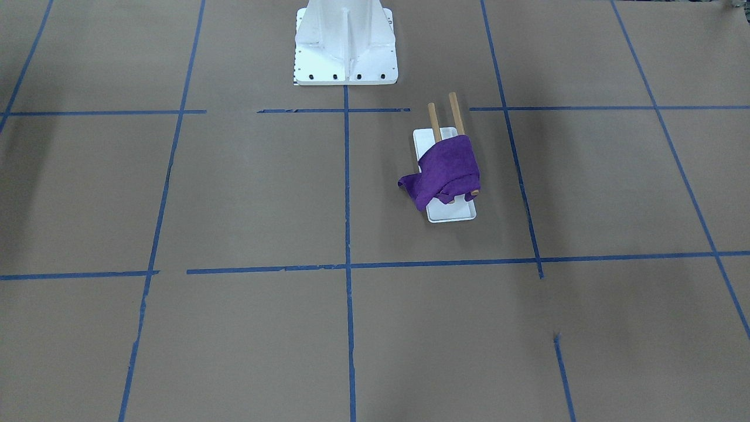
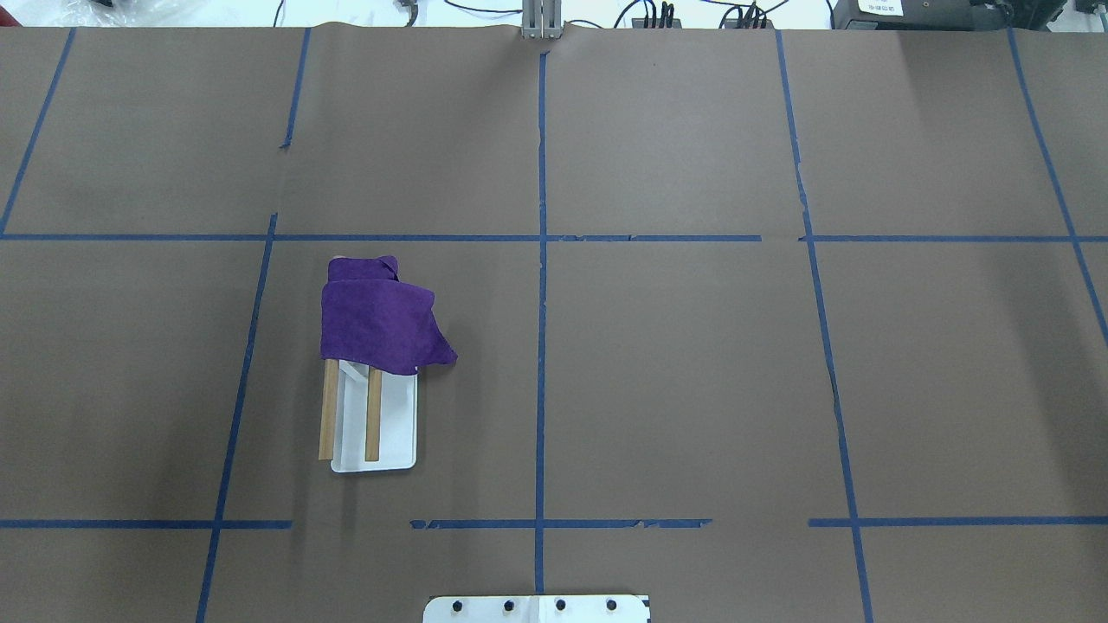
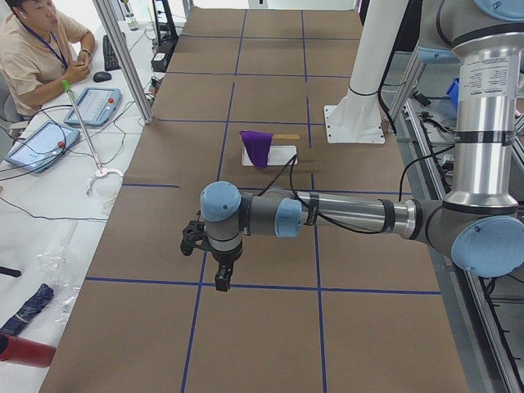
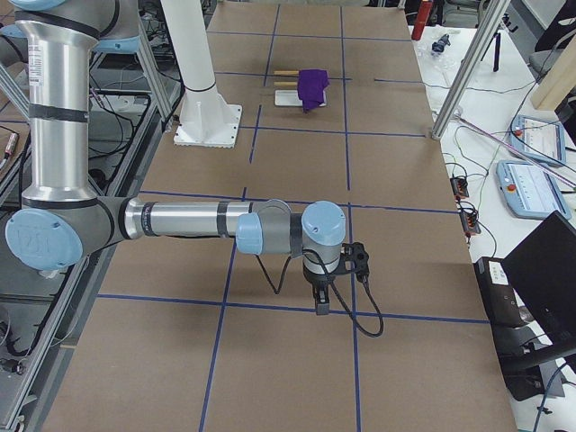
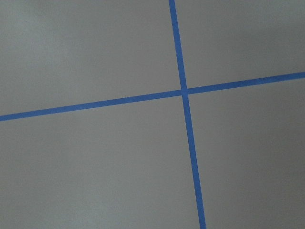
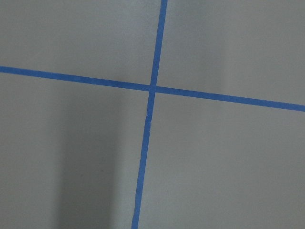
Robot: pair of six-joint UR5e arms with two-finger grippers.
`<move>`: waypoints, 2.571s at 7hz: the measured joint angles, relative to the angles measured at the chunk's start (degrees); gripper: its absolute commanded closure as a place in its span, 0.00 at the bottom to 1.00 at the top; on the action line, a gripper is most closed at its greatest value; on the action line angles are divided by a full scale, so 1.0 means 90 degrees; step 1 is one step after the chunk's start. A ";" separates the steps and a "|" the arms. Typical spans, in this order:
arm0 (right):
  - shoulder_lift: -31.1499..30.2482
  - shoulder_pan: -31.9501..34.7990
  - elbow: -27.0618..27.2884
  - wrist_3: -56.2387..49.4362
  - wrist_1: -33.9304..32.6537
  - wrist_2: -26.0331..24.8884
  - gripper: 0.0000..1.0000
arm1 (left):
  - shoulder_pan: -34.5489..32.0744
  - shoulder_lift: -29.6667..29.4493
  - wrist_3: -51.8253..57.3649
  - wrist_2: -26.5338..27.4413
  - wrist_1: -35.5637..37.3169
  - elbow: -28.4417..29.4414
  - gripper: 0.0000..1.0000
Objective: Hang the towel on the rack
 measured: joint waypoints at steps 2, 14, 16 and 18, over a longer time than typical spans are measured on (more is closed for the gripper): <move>0.0000 -0.0005 0.0000 0.0000 0.0000 0.0001 0.00 | -0.0009 -0.0030 -0.0045 -0.0023 0.0001 0.0016 0.00; 0.0049 -0.0036 0.0000 0.0010 0.0000 -0.0005 0.00 | -0.0021 -0.0100 0.0151 -0.0004 -0.0056 -0.0037 0.00; 0.0049 -0.0036 -0.0005 0.0010 0.0000 0.0002 0.00 | -0.0020 -0.0095 0.0154 -0.0002 -0.0056 -0.0025 0.00; 0.0049 -0.0036 -0.0006 0.0008 0.0002 0.0003 0.00 | -0.0017 -0.0088 0.0149 -0.0005 -0.0056 -0.0024 0.00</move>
